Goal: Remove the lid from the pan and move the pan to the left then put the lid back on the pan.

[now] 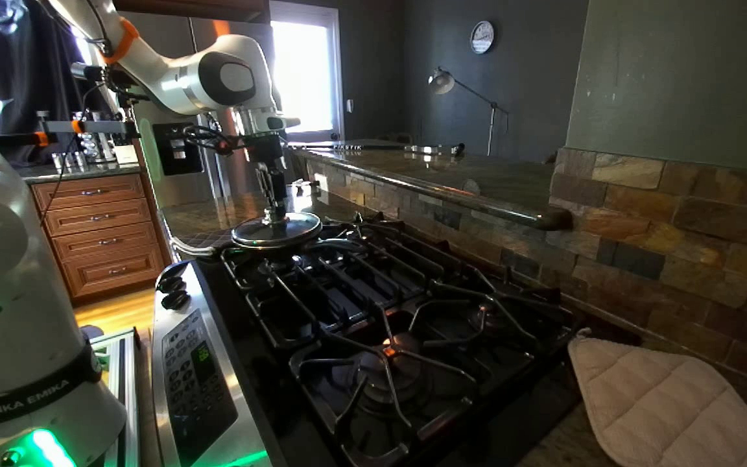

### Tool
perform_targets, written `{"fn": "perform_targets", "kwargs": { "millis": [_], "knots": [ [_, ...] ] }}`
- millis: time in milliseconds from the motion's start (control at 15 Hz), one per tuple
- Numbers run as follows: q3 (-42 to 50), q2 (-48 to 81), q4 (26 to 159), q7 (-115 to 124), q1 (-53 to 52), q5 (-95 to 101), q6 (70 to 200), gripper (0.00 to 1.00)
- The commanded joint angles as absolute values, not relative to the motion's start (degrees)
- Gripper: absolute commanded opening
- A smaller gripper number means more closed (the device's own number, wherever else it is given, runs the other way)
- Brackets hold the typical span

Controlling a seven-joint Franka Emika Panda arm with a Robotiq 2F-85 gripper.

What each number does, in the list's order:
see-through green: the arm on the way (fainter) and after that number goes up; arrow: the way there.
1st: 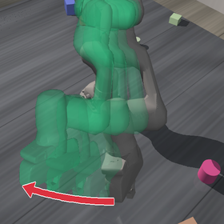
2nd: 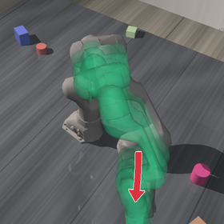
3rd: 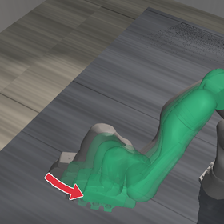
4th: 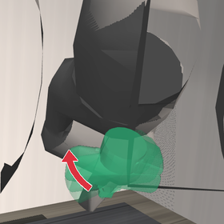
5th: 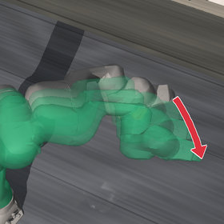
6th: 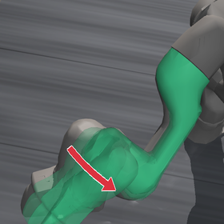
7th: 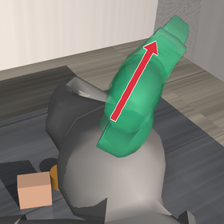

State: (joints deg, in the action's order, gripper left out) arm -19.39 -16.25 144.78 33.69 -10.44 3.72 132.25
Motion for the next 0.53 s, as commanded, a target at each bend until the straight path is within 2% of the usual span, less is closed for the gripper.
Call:
{"fn": "perform_targets", "kwargs": {
  "millis": [0, 467],
  "knots": [
    [-19.6, -15.7, 143.6, 33.9, -10.7, 3.5, 132.5, 0.23],
    [-19.7, -14.4, 143.5, 34.2, -10.7, 4.3, 132.4, 0.23]
  ]
}}
